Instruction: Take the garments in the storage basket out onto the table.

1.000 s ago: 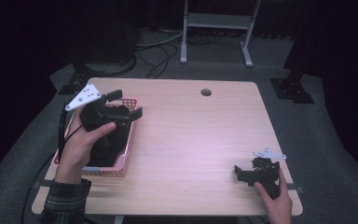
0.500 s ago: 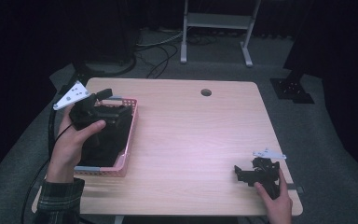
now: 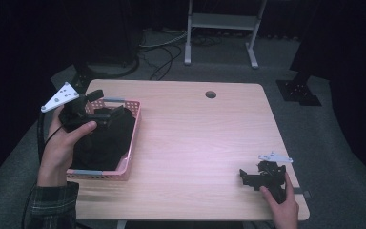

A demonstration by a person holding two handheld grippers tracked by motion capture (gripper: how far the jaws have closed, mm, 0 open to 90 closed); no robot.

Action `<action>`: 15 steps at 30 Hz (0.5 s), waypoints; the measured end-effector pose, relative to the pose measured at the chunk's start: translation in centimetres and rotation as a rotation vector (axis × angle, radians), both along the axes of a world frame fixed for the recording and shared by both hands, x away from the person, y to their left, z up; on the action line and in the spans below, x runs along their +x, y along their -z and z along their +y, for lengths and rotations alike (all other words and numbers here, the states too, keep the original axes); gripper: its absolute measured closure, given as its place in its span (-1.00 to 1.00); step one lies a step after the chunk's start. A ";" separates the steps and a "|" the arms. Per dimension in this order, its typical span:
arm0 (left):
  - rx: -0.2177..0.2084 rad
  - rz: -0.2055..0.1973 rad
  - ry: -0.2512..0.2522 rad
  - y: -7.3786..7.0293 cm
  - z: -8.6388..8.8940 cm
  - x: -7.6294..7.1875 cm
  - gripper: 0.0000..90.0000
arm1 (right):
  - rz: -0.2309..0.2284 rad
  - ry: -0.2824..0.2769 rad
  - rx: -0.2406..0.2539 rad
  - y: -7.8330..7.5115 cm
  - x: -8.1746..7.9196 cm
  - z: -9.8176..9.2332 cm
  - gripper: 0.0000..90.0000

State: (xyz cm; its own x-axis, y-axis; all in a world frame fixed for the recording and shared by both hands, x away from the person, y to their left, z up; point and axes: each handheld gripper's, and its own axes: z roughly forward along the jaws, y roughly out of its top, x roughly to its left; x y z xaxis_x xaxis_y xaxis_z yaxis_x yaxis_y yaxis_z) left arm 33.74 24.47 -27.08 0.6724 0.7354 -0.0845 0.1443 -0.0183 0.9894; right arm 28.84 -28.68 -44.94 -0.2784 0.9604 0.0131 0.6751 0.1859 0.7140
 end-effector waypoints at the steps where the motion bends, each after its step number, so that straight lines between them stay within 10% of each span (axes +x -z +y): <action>1: -0.003 0.001 -0.002 0.0 0.2 0.0 -1.00 | 0.000 0.000 0.000 0.0 0.0 0.0 -1.00; 15: 0.004 0.000 -0.050 -0.1 2.6 0.0 -1.00 | 0.000 0.000 0.000 0.0 0.0 0.0 -1.00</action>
